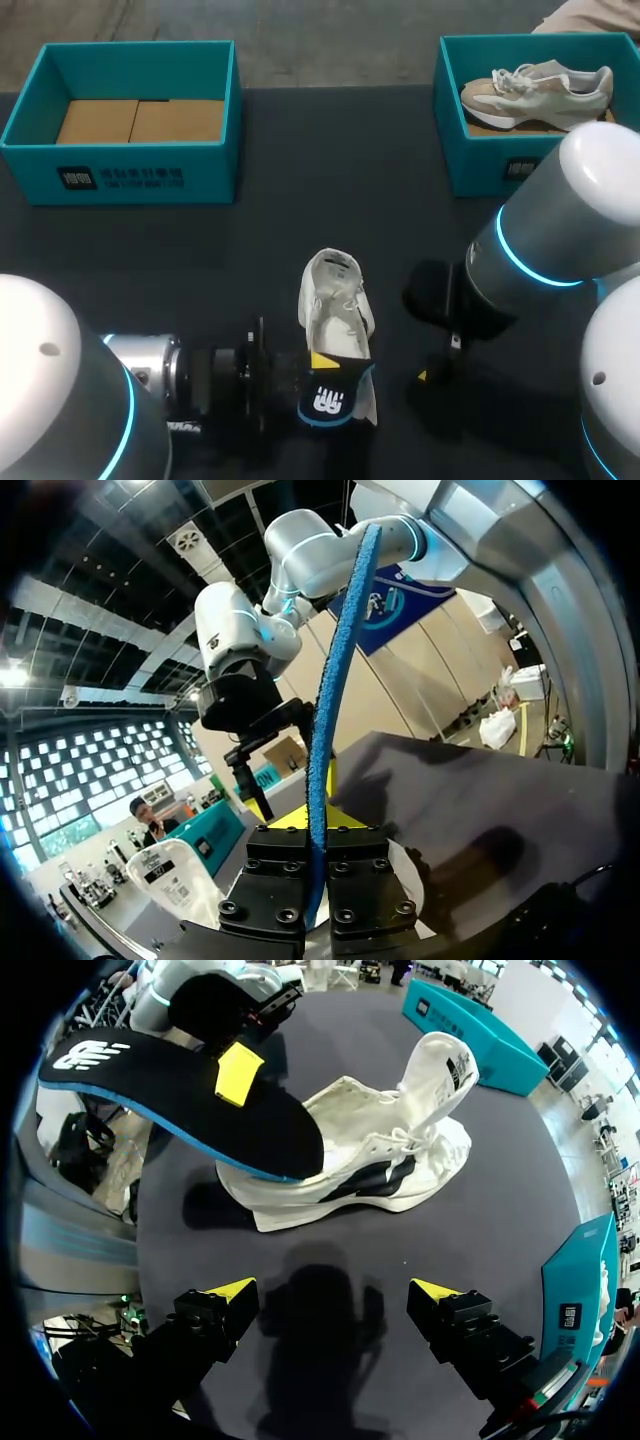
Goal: Take the shoe out of the shoebox, open the shoe tongue, remove and reinsert the insole, then place the shoe into the shoebox
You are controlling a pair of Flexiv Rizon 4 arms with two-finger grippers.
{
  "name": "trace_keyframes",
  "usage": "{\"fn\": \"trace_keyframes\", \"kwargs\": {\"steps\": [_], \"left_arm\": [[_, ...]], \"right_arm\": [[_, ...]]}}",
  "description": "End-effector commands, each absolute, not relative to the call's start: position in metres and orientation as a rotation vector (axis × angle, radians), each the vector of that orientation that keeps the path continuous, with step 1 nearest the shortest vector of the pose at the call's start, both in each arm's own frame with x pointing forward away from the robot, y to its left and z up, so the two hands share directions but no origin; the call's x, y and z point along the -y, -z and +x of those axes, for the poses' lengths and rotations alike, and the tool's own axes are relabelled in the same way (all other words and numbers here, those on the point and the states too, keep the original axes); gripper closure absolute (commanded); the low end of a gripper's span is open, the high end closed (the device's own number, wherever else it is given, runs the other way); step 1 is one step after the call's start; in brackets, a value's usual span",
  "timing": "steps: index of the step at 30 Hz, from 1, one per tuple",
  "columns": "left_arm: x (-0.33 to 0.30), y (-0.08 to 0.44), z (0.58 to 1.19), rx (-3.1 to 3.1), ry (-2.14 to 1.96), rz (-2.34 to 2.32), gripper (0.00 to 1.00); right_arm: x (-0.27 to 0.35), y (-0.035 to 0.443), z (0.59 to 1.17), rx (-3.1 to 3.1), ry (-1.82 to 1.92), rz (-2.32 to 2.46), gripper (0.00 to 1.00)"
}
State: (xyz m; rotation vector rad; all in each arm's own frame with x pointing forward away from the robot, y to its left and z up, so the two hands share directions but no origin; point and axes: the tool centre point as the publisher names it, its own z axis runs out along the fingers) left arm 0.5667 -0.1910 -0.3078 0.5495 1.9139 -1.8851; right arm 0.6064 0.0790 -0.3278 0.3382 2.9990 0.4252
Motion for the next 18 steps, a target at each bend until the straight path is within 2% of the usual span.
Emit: {"fn": "trace_keyframes", "kwargs": {"steps": [1, 18], "left_arm": [[0.194, 0.311, 0.57, -1.912, 1.878, 0.54, 1.0], [0.196, 0.32, 0.582, -1.919, 1.827, 0.504, 1.0]], "right_arm": [[-0.079, 0.329, 0.605, -2.996, -0.427, 0.339, 0.0], [-0.079, 0.329, 0.605, -2.996, -0.427, 0.339, 0.0]]}}
